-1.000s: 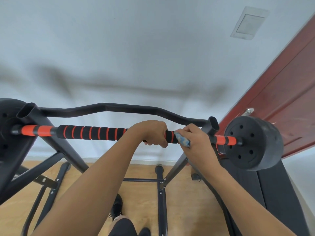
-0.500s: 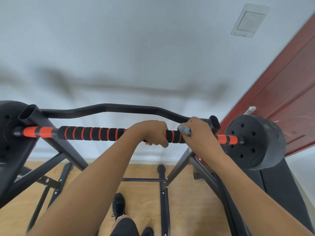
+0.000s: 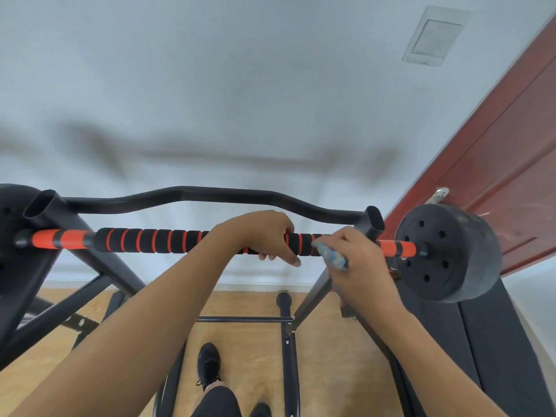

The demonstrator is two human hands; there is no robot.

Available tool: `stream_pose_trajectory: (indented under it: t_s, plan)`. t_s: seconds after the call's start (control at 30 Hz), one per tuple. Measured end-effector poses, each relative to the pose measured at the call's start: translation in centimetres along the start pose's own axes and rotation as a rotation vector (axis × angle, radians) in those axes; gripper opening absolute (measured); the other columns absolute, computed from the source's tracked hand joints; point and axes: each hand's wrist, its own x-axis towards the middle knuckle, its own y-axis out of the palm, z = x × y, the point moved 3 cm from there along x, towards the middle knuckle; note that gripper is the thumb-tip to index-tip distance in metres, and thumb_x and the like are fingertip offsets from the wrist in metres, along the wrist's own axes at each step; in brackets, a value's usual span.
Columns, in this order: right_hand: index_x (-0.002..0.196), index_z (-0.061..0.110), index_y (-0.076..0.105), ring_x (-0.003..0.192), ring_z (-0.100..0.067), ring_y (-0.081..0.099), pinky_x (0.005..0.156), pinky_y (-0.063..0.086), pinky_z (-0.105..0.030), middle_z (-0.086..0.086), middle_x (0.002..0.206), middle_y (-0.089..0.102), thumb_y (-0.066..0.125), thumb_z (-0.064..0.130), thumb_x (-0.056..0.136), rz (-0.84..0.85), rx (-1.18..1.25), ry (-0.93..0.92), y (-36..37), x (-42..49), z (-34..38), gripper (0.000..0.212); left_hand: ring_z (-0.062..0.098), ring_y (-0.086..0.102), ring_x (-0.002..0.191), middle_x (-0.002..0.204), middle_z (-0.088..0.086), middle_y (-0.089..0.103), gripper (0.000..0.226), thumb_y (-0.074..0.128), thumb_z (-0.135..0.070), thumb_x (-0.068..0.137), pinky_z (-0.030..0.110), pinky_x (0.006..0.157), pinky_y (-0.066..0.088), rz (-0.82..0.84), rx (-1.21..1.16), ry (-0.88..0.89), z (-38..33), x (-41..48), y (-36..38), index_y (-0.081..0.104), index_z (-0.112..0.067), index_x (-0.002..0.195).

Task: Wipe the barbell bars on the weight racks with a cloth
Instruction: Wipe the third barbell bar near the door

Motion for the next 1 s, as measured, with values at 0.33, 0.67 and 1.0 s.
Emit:
stream_pose_trajectory:
  t_s: [0.33,0.67,1.0]
  plan:
    - [0.081,0.009,0.061,0.069,-0.021,0.058,0.065,0.052,-0.027,-0.006,0.080,0.054,0.051,0.012,0.093,0.189,-0.160,0.143,1.5,5.3,-0.7,0.016,0.016,0.049,0.057,0.073,-0.005,0.051,0.033,0.060,-0.044,0.100,0.029,0.054,0.032,-0.655,0.677,0.063,-1.1,-1.5,5.0,0.037,-0.020,0.099]
    - [0.109,0.008,0.075,0.083,-0.020,0.061,0.070,0.053,-0.023,-0.003,0.093,0.060,0.077,0.004,0.086,0.015,0.018,0.086,1.9,1.3,-1.1,0.023,0.015,0.062,0.075,0.078,-0.006,0.057,0.028,0.067,-0.046,0.096,0.028,0.070,0.049,-0.321,0.404,0.014,-0.6,-0.1,2.7,0.057,-0.024,0.110]
    - [0.112,0.021,0.077,0.087,-0.015,0.056,0.076,0.058,-0.031,0.002,0.098,0.059,0.076,0.006,0.085,0.147,-0.118,-0.012,0.2,0.8,-0.4,0.031,0.016,0.064,0.058,0.076,0.003,0.071,0.038,0.080,-0.045,0.088,0.029,0.060,0.057,0.246,-0.184,-0.025,0.1,1.1,0.3,0.062,-0.017,0.108]
